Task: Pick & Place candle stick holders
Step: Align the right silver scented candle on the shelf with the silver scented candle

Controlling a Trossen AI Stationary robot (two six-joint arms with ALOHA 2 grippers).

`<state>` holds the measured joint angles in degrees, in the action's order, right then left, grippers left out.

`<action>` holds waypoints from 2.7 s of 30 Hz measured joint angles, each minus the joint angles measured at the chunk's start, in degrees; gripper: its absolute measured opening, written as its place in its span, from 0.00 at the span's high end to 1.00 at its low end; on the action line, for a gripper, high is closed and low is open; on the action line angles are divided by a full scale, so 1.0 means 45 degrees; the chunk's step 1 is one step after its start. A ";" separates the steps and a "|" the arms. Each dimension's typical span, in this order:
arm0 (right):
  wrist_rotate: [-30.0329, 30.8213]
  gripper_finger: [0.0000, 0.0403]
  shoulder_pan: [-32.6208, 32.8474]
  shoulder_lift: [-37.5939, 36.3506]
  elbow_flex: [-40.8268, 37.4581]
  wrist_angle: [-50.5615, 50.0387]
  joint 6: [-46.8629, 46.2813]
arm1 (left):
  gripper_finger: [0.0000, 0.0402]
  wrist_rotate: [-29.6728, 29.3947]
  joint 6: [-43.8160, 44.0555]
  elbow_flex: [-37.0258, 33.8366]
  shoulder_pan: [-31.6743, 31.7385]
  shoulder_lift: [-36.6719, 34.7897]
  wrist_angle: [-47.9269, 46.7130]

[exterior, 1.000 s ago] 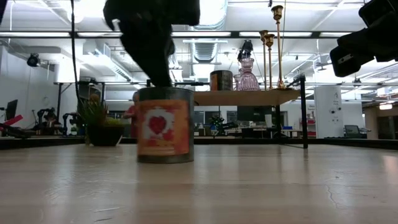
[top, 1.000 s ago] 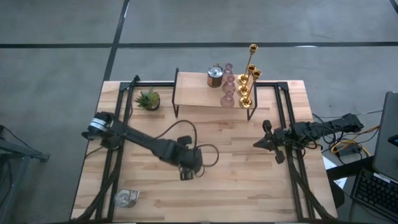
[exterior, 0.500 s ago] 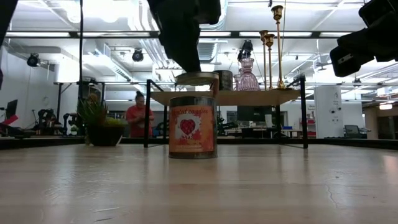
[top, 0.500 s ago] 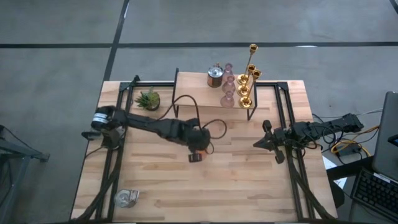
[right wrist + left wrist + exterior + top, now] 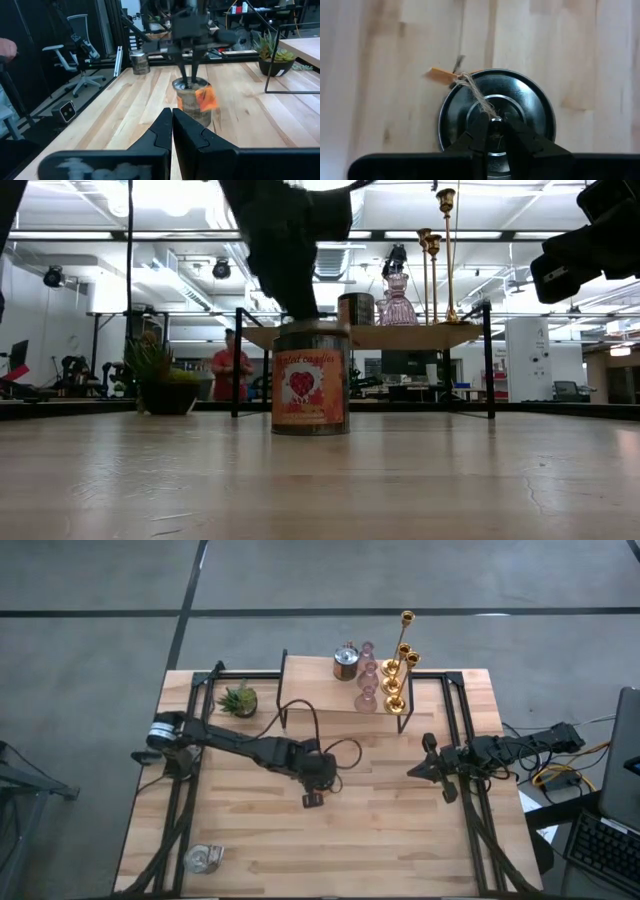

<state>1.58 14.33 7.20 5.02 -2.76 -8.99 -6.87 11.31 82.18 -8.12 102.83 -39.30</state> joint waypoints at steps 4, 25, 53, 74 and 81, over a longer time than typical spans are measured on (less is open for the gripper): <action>0.0000 0.98 0.0000 0.0000 0.0000 0.0000 0.0000 | 0.90 -0.0088 0.0002 -0.0645 -0.0121 -0.0029 0.0446; 0.0000 0.98 0.0000 0.0000 0.0000 0.0000 0.0000 | 0.87 -0.0137 0.0416 -0.3406 -0.0141 -0.0049 0.3897; 0.0000 0.98 0.0000 0.0010 0.0000 0.0000 0.0000 | 0.52 -0.0442 0.0029 -0.2955 -0.0473 -0.1700 0.3727; 0.0000 0.98 0.0000 0.0011 0.0000 0.0000 0.0000 | 0.65 -0.2776 -0.2012 -0.2882 -0.1862 -0.0575 0.3099; 0.0000 0.98 0.0000 0.0015 0.0000 0.0000 0.0000 | 0.79 -0.2999 -0.2838 -0.2843 -0.1909 -0.0220 0.3213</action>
<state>1.58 14.33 7.27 5.02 -2.76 -8.99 -20.37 -1.46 69.38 -16.71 101.84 -24.84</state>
